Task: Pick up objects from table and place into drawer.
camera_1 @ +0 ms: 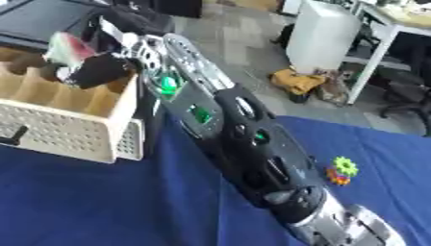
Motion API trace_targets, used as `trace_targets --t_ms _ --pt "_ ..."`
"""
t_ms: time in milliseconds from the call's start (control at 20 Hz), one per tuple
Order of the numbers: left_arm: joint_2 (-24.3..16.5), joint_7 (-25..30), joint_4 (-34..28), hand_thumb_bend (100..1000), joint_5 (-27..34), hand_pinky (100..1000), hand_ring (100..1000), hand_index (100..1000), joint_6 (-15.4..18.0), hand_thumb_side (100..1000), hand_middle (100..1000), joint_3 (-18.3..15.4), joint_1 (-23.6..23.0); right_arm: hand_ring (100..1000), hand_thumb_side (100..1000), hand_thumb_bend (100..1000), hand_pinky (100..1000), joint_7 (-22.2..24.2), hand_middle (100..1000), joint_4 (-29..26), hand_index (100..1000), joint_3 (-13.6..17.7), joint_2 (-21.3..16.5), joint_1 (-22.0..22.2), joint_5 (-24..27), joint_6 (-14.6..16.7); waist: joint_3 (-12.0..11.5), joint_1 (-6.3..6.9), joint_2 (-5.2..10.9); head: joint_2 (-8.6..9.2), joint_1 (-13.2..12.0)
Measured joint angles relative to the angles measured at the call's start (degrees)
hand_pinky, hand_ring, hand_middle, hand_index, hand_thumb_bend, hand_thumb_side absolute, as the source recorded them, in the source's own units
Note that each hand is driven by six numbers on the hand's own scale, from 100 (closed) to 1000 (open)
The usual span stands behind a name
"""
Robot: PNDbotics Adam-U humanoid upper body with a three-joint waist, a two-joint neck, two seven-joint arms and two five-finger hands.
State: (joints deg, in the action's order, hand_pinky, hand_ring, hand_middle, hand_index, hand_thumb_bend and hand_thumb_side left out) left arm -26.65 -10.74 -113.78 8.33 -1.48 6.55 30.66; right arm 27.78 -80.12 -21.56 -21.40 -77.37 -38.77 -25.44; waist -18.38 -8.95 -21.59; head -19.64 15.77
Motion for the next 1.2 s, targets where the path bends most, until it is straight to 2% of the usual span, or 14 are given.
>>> trace_targets --t_ms 300,700,900,1200 --pt "0.1 0.1 0.0 100 0.1 447 186 782 -0.1 958 479 0.0 -0.1 640 501 442 586 0.8 704 0.0 850 0.1 0.0 0.0 -1.9 -0.1 0.0 0.01 0.00 -0.15 0.0" --pt "0.2 0.2 0.0 100 0.2 447 187 782 -0.2 956 479 0.0 -0.4 607 536 404 570 0.0 679 -0.9 831 0.9 -0.1 0.0 -2.5 -0.7 0.1 0.31 0.00 -0.37 -0.1" --pt "0.5 0.2 0.0 100 0.2 449 187 782 -0.2 956 479 0.0 -0.5 582 582 353 552 -1.6 658 -4.3 818 2.6 -0.8 0.1 -1.3 -1.2 0.6 0.53 0.00 -0.51 -0.4" --pt "0.5 0.1 0.0 100 0.2 450 187 782 -0.1 951 480 0.0 -1.4 561 605 314 532 -5.8 623 -12.0 797 6.7 -4.5 2.5 3.0 -1.1 2.0 1.47 0.04 -1.50 -1.4"
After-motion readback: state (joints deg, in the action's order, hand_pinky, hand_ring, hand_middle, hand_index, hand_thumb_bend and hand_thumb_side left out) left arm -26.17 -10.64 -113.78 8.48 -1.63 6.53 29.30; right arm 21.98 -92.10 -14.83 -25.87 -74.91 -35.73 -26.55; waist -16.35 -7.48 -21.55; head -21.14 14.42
